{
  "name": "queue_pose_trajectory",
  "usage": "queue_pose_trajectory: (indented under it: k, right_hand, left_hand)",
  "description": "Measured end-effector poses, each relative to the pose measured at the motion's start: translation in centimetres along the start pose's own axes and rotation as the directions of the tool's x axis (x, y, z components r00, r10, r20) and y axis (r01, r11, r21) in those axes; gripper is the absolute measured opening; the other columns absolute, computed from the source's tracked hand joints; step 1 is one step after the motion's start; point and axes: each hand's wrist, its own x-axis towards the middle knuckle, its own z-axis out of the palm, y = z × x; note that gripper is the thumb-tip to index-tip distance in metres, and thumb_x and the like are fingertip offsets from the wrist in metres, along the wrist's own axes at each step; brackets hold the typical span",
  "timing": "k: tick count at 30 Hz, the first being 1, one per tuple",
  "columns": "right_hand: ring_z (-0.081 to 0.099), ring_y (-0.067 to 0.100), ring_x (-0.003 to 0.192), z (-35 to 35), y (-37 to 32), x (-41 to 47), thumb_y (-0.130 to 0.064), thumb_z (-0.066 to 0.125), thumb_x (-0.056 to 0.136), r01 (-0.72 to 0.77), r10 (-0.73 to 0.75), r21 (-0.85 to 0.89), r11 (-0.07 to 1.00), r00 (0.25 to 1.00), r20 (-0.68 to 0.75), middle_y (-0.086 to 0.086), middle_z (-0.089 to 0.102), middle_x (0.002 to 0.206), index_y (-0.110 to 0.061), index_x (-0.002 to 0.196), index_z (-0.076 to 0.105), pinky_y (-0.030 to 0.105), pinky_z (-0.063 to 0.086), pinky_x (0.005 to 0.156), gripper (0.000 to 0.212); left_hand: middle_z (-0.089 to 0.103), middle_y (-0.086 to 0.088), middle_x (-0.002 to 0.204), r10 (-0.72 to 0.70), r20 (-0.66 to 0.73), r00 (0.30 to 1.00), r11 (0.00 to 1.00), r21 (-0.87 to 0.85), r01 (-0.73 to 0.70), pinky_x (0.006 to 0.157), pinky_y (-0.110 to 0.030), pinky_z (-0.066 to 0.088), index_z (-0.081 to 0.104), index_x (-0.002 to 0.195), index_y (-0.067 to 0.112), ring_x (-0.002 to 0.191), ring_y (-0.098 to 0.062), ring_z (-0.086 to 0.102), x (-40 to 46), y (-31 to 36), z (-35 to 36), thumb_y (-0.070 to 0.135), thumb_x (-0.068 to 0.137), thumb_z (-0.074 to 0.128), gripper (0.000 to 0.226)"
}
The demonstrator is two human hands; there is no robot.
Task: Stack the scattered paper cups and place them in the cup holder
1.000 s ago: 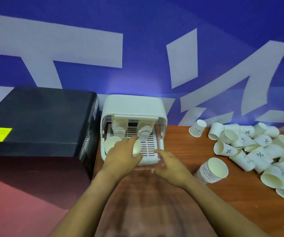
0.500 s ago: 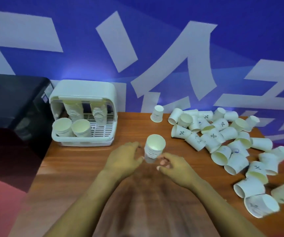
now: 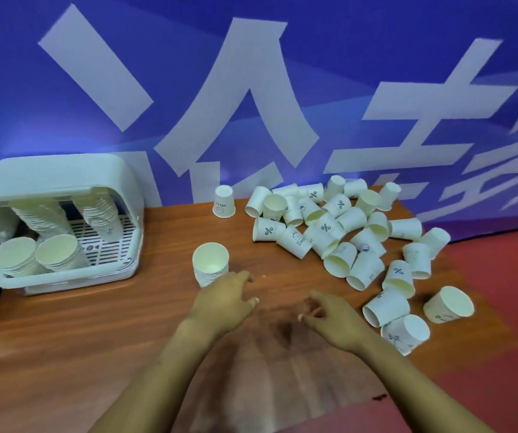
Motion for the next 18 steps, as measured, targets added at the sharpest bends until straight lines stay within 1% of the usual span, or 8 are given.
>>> queue_pose_trajectory:
  k: [2, 3, 4, 6, 8, 11, 15, 18]
  right_hand:
    - [0.058, 0.007, 0.079, -0.9, 1.3, 0.1, -0.025, 0.065, 0.086, -0.007, 0.007, -0.017, 1.0, 1.0, -0.015, -0.01, 0.062, 0.085, -0.032, 0.087, 0.056, 0.019, 0.046, 0.072, 0.012]
    - [0.057, 0.007, 0.079, -1.4, 2.0, 0.2, -0.025, 0.064, 0.087, -0.019, 0.019, -0.017, 1.0, 1.0, -0.016, -0.01, 0.06, 0.085, -0.029, 0.091, 0.058, 0.015, 0.043, 0.068, 0.009]
    - [0.058, 0.008, 0.08, -1.8, 2.8, 0.3, -0.026, 0.064, 0.087, -0.032, 0.032, -0.003, 0.999, 0.999, -0.016, -0.01, 0.06, 0.087, -0.025, 0.098, 0.06, 0.014, 0.043, 0.069, 0.012]
    - [0.06, 0.011, 0.088, -3.0, 4.3, 0.6, -0.029, 0.064, 0.087, -0.044, 0.044, 0.034, 0.998, 0.999, -0.007, -0.01, 0.061, 0.093, -0.024, 0.113, 0.058, 0.023, 0.047, 0.078, 0.027]
    - [0.059, 0.009, 0.093, -4.5, 6.2, 1.1, -0.032, 0.064, 0.086, -0.048, 0.049, 0.041, 0.998, 0.999, -0.016, -0.013, 0.06, 0.095, -0.028, 0.117, 0.057, 0.027, 0.047, 0.084, 0.032]
    - [0.06, 0.009, 0.091, -7.0, 9.8, 1.6, -0.032, 0.066, 0.084, -0.024, 0.024, 0.032, 0.999, 0.999, -0.021, -0.012, 0.061, 0.095, -0.027, 0.117, 0.059, 0.029, 0.049, 0.086, 0.034]
    - [0.058, 0.01, 0.091, -10.3, 15.7, 1.2, -0.03, 0.065, 0.085, 0.004, -0.001, -0.056, 0.998, 0.999, 0.044, -0.01, 0.061, 0.096, -0.024, 0.114, 0.059, 0.03, 0.048, 0.085, 0.03]
    - [0.055, 0.01, 0.096, -12.3, 19.5, 0.7, -0.037, 0.064, 0.084, 0.02, -0.008, -0.132, 0.991, 0.996, 0.091, -0.009, 0.059, 0.105, -0.023, 0.112, 0.058, 0.033, 0.047, 0.088, 0.032]
  left_hand:
    - [0.054, 0.004, 0.128, 0.019, 0.02, 1.0, 1.0, 0.015, -0.019, 0.095, -0.03, 0.043, 0.047, 0.131, 0.028, 0.118, -0.014, 0.051, 0.8, 0.9, 1.2, 0.041, 0.089, 0.056, 0.045]
    - [0.053, 0.003, 0.13, 0.02, 0.032, 0.999, 1.0, 0.02, -0.021, 0.096, -0.029, 0.042, 0.046, 0.132, 0.027, 0.12, -0.014, 0.05, 1.0, 1.6, 1.8, 0.041, 0.089, 0.057, 0.046]
    - [0.052, 0.003, 0.132, 0.021, 0.046, 0.999, 1.0, 0.022, -0.022, 0.099, -0.03, 0.041, 0.046, 0.133, 0.026, 0.122, -0.015, 0.049, 1.2, 2.4, 2.3, 0.041, 0.089, 0.057, 0.048]
    - [0.05, 0.002, 0.136, 0.019, 0.073, 0.997, 0.999, 0.025, -0.021, 0.102, -0.03, 0.04, 0.046, 0.133, 0.025, 0.126, -0.015, 0.047, 1.8, 4.1, 3.2, 0.041, 0.088, 0.058, 0.048]
    - [0.05, 0.001, 0.137, 0.007, 0.088, 0.996, 0.999, 0.032, -0.01, 0.103, -0.03, 0.039, 0.047, 0.132, 0.025, 0.128, -0.015, 0.045, 2.8, 5.9, 4.1, 0.04, 0.088, 0.058, 0.047]
    - [0.051, 0.001, 0.134, -0.033, 0.07, 0.997, 0.999, 0.028, 0.031, 0.102, -0.033, 0.04, 0.048, 0.131, 0.025, 0.125, -0.016, 0.046, 4.5, 8.8, 6.1, 0.039, 0.089, 0.058, 0.046]
    - [0.048, 0.0, 0.135, -0.102, 0.089, 0.991, 0.995, 0.017, 0.101, 0.102, -0.035, 0.041, 0.045, 0.134, 0.023, 0.125, -0.019, 0.046, 6.3, 14.0, 10.6, 0.038, 0.09, 0.057, 0.048]
    - [0.047, -0.005, 0.132, -0.127, 0.128, 0.984, 0.992, 0.021, 0.125, 0.101, -0.039, 0.041, 0.044, 0.133, 0.021, 0.122, -0.026, 0.046, 8.0, 17.9, 14.4, 0.039, 0.088, 0.058, 0.051]
